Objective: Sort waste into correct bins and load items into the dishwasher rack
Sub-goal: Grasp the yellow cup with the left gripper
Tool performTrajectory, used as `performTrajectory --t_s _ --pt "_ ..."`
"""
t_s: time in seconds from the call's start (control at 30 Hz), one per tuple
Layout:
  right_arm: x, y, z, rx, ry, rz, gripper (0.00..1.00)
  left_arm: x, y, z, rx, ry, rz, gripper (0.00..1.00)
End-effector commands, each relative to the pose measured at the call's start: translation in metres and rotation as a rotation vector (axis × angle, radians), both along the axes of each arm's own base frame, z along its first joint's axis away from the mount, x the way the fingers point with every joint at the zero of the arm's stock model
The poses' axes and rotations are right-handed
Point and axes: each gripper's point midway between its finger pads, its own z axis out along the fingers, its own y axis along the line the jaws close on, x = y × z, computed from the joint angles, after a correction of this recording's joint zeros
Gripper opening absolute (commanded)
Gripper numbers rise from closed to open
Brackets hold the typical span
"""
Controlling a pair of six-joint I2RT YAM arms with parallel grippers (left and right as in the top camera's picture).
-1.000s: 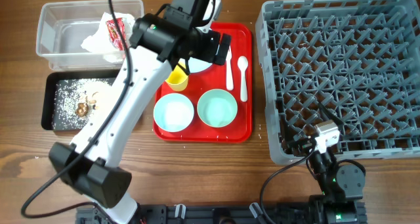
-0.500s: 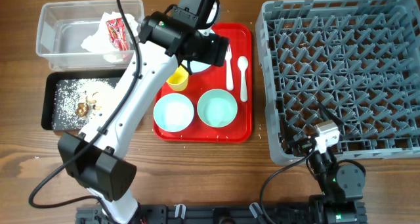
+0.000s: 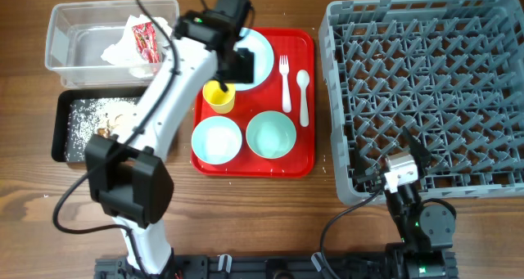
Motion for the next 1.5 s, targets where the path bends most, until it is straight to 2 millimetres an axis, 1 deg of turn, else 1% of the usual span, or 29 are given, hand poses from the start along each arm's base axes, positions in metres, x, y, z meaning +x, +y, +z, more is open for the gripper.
performTrajectory --t_s 0.0,0.1,0.27,0.33,0.43,0.53,0.6,0.7,0.8,0.9,1.03,1.1,1.2,1.33,1.4,1.47 --pt "0.001 -0.007 0.001 -0.172 -0.044 -0.042 1.00 0.011 0.028 -0.005 -0.033 0.014 0.084 0.79" --pt "0.000 -0.002 0.000 -0.186 -0.047 -0.013 1.00 0.011 0.024 -0.007 -0.109 0.042 0.021 0.77" --pt "0.000 -0.001 0.000 -0.184 -0.047 -0.006 1.00 0.012 0.026 -0.007 -0.108 0.040 0.007 0.73" --pt "0.000 0.000 0.000 -0.101 -0.028 0.002 1.00 0.010 0.026 -0.009 -0.095 0.049 -0.027 0.71" --pt "-0.001 0.002 0.002 -0.068 -0.026 0.015 1.00 0.006 0.027 -0.014 -0.084 0.070 -0.049 0.69" --pt "-0.001 0.003 0.001 -0.019 -0.012 0.022 1.00 0.001 0.026 -0.024 -0.081 0.101 -0.055 0.67" --pt "-0.001 0.003 0.001 0.032 0.001 0.023 1.00 -0.004 0.019 -0.030 -0.101 0.122 -0.104 0.64" --pt "-0.001 0.003 0.001 0.094 0.017 0.023 1.00 -0.008 0.010 -0.038 -0.105 0.138 -0.147 0.63" --pt "-0.001 0.003 0.001 0.151 0.032 0.024 1.00 -0.009 0.007 -0.041 -0.090 0.135 -0.164 0.61" --pt "-0.001 0.003 0.001 0.221 0.049 0.025 1.00 -0.006 0.015 -0.043 -0.051 0.128 -0.151 0.60" --pt "-0.001 0.003 0.001 0.246 0.056 0.026 1.00 0.002 0.044 -0.044 0.006 0.116 -0.058 0.60" --pt "-0.001 0.003 0.001 0.246 0.056 0.026 1.00 0.004 0.050 -0.045 0.002 0.119 -0.042 0.60" --pt "-0.002 0.005 0.001 0.245 0.057 0.033 1.00 0.006 0.051 -0.052 0.003 0.121 -0.039 0.60" --pt "-0.002 0.005 0.001 0.246 0.057 0.033 0.99 0.006 0.051 -0.071 0.004 0.141 -0.023 0.59" --pt "-0.002 0.005 0.001 0.246 0.057 0.033 1.00 0.005 0.052 -0.077 0.005 0.148 -0.018 0.57" --pt "-0.002 0.005 0.001 0.246 0.057 0.033 1.00 0.006 0.052 -0.078 0.002 0.144 -0.015 0.52"
